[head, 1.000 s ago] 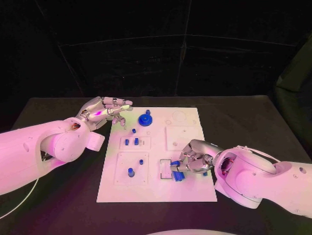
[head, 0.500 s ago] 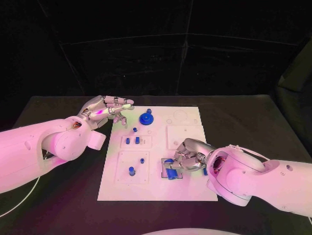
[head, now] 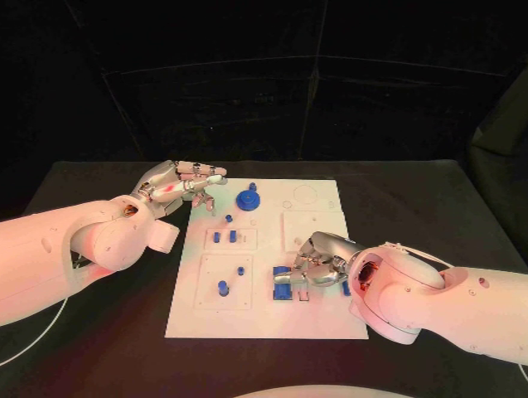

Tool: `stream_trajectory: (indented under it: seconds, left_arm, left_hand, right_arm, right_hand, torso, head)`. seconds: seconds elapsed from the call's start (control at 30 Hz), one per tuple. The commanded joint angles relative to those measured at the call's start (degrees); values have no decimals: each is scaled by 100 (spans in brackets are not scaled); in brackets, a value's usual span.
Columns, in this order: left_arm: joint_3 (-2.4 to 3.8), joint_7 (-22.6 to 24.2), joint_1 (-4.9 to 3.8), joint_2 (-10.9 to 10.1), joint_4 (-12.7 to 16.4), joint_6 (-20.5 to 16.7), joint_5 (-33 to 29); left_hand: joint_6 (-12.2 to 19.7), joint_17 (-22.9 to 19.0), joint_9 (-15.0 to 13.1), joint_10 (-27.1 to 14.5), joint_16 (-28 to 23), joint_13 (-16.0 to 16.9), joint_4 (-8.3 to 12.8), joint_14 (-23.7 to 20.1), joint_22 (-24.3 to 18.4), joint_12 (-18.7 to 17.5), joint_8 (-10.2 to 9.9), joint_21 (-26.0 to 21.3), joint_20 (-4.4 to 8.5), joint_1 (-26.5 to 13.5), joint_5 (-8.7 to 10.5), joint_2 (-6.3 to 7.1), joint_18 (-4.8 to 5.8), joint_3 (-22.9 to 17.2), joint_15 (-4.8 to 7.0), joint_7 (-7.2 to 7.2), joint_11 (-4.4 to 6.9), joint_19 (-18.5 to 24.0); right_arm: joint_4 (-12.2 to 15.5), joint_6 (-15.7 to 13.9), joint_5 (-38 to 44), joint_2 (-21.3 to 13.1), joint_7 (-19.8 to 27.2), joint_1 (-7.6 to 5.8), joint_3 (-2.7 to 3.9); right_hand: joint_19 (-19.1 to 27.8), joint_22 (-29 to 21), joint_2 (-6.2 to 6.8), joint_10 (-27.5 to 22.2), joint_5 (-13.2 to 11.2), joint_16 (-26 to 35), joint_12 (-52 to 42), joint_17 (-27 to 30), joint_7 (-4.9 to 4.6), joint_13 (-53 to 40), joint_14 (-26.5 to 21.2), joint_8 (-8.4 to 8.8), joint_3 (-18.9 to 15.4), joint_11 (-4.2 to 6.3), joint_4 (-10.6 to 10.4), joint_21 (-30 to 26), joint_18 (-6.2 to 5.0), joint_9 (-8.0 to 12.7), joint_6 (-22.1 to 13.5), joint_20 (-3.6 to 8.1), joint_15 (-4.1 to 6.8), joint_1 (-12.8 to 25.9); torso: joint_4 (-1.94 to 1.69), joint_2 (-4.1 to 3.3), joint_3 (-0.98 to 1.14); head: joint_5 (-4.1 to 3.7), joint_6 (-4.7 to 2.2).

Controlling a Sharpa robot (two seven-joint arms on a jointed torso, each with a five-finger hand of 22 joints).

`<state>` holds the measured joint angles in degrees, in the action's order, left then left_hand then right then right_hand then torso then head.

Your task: Assemble the parts on the task board

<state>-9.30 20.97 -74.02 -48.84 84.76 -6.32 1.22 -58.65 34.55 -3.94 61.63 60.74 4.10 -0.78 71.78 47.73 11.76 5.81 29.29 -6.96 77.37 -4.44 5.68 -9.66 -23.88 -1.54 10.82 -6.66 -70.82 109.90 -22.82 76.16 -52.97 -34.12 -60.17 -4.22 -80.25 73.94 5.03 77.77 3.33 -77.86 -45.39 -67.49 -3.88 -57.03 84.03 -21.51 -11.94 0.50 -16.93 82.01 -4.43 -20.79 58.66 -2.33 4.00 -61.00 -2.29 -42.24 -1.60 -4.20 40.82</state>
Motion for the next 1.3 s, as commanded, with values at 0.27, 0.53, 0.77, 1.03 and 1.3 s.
stream_trajectory:
  seconds: [0.27, 0.53, 0.77, 1.03, 1.3]
  left_arm:
    - [5, 18, -8, -13, 17, 67, -20]
    - [5, 19, -7, -12, 11, 70, -20]
    - [5, 22, -7, -17, 2, 66, -20]
    - [4, 28, -7, -10, -9, 61, -20]
    - [4, 33, -6, 22, -28, 59, -20]
  left_hand:
    - [53, -14, 4, -58, 10, -7, -23, -32, -13, 41, 31, -42, -16, -67, -9, -3, -74, 19, -4, 3, -3, 14]
    - [53, -14, 4, -58, 10, -7, -23, -32, -13, 41, 31, -42, -16, -67, -9, -3, -74, 19, -4, 3, -3, 14]
    - [53, -14, 4, -58, 10, -7, -23, -32, -13, 41, 31, -42, -16, -67, -9, -3, -74, 19, -4, 3, -3, 14]
    - [53, -14, 4, -58, 10, -7, -23, -32, -13, 41, 31, -42, -16, -67, -9, -3, -74, 19, -4, 3, -3, 14]
    - [54, -11, 3, -61, 14, -7, -24, -33, -15, 48, 36, -44, -16, -66, -10, -4, -74, 21, -4, 3, -3, 14]
  right_arm:
    - [141, 160, 389, -81, 70, -8, 2]
    - [215, 234, 680, -156, 126, -8, 2]
    - [303, 51, 575, -417, 217, -8, 2]
    - [426, -9, 22, -1146, 679, -14, 1]
    - [521, 68, 64, -1709, 819, -17, -1]
  right_hand:
    - [12, 12, 97, -28, 100, 22, 59, -25, 6, -20, 227, 27, 285, -5, 71, -37, 77, -93, -40, -1, 26, -726]
    - [-8, 45, 73, -8, 183, 14, 79, -65, 14, -48, 235, 12, 287, 11, 303, -27, 82, -162, -15, 11, 30, -1363]
    - [-4, 39, 12, -4, 339, 26, 109, -57, -2, -47, 233, 49, 193, -3, 200, -33, 81, -171, -63, 6, 23, -1289]
    - [59, -51, -359, -81, 946, 104, 333, 43, -102, 67, 210, 339, 258, -74, 168, -91, 62, -31, -308, -32, -30, -1519]
    - [62, -51, -390, -59, 1012, 110, 423, 30, -91, 114, 213, 427, 154, -70, 164, -98, 59, 69, -117, -54, -37, -1601]
  torso:
    - [13, -4, 14]
    - [-1, 3, 4]
    - [13, 7, 9]
    - [7, 10, -6]
    - [11, 4, 4]
  head:
    - [-8, 6]
    - [-31, 15]
    - [-39, 8]
    - [-179, -40]
    - [-267, -85]
